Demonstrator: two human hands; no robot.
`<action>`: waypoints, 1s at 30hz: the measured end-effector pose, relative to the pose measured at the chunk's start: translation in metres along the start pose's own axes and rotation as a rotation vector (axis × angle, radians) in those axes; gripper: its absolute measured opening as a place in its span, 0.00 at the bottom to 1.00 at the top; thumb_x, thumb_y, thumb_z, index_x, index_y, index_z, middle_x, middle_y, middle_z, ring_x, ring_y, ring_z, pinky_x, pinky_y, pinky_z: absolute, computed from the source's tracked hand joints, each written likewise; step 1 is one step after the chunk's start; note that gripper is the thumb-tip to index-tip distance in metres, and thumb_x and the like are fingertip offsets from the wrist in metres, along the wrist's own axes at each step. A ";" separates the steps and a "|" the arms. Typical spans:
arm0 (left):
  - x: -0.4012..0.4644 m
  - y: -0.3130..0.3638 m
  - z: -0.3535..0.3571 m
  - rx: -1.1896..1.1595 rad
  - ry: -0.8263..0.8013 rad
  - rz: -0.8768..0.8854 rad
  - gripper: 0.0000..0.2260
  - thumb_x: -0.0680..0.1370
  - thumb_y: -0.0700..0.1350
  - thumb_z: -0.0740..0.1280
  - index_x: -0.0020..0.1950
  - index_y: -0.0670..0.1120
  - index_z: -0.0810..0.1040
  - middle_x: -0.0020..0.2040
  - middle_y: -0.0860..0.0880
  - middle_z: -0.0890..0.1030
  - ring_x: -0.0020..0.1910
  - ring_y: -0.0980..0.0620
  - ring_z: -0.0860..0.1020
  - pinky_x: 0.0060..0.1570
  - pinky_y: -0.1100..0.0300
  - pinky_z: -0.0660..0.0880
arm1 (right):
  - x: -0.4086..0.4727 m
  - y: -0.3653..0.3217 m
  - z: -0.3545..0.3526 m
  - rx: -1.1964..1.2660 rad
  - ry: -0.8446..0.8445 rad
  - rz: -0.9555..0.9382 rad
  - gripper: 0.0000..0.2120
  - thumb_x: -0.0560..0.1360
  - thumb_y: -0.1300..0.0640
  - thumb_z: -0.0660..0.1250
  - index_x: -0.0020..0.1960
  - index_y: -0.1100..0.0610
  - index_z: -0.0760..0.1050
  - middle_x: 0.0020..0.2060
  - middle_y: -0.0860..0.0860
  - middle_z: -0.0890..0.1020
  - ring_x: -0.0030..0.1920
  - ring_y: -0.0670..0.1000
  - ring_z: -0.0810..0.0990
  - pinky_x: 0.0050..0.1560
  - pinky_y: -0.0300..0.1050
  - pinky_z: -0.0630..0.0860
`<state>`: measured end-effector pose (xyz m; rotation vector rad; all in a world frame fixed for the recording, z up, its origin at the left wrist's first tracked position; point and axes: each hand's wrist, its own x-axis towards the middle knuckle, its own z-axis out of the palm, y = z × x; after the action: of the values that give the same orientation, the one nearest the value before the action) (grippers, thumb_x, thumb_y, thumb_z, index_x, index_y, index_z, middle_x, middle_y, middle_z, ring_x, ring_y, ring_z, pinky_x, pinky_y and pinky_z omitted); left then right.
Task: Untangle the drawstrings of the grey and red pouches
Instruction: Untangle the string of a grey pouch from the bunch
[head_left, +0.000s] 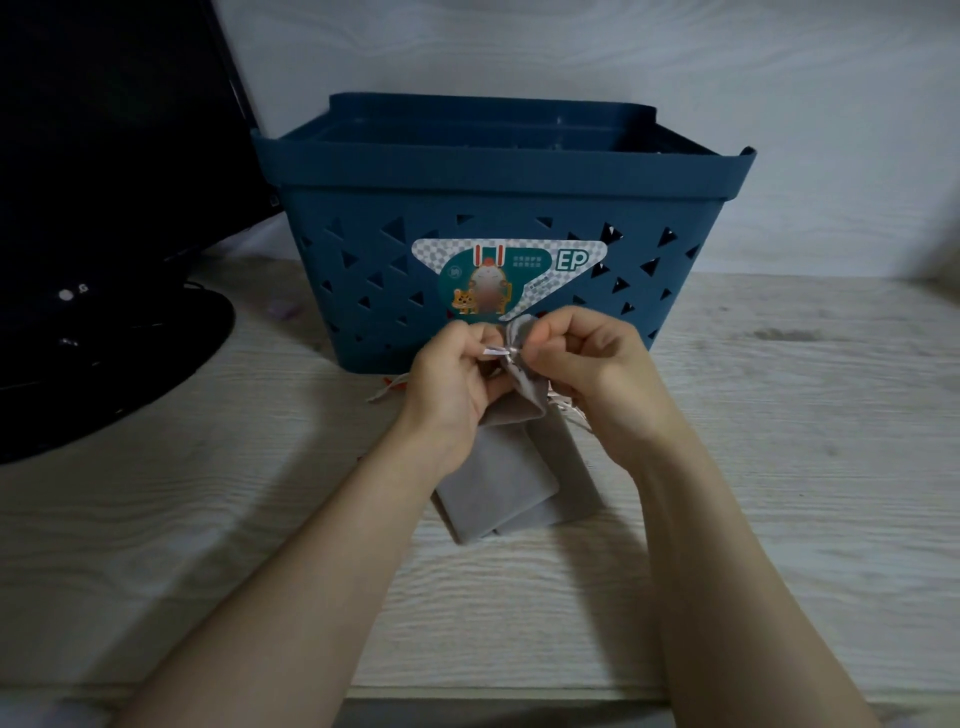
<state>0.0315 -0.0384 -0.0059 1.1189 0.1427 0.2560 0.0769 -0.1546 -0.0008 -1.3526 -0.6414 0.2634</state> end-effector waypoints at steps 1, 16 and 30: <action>0.000 0.000 -0.001 -0.008 -0.002 -0.006 0.12 0.74 0.38 0.47 0.31 0.44 0.62 0.31 0.46 0.68 0.32 0.51 0.70 0.38 0.56 0.72 | 0.000 0.000 0.001 -0.042 0.008 -0.006 0.09 0.70 0.72 0.67 0.36 0.61 0.75 0.23 0.50 0.71 0.25 0.46 0.68 0.27 0.33 0.67; 0.006 -0.005 0.000 0.359 0.054 -0.009 0.10 0.77 0.40 0.55 0.37 0.43 0.71 0.41 0.35 0.76 0.41 0.44 0.76 0.48 0.50 0.75 | 0.005 0.006 0.001 -0.283 0.126 0.025 0.09 0.72 0.69 0.67 0.35 0.60 0.79 0.24 0.45 0.79 0.26 0.40 0.74 0.30 0.32 0.72; -0.002 0.004 -0.002 0.600 0.086 0.355 0.12 0.77 0.38 0.61 0.35 0.49 0.70 0.54 0.49 0.68 0.50 0.68 0.71 0.52 0.73 0.65 | 0.001 0.010 0.012 -0.604 -0.005 -0.128 0.19 0.69 0.59 0.72 0.57 0.56 0.72 0.52 0.52 0.77 0.51 0.50 0.77 0.53 0.43 0.74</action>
<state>0.0282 -0.0358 -0.0027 1.7324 0.0973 0.6047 0.0724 -0.1421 -0.0091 -1.8759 -0.8474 -0.0409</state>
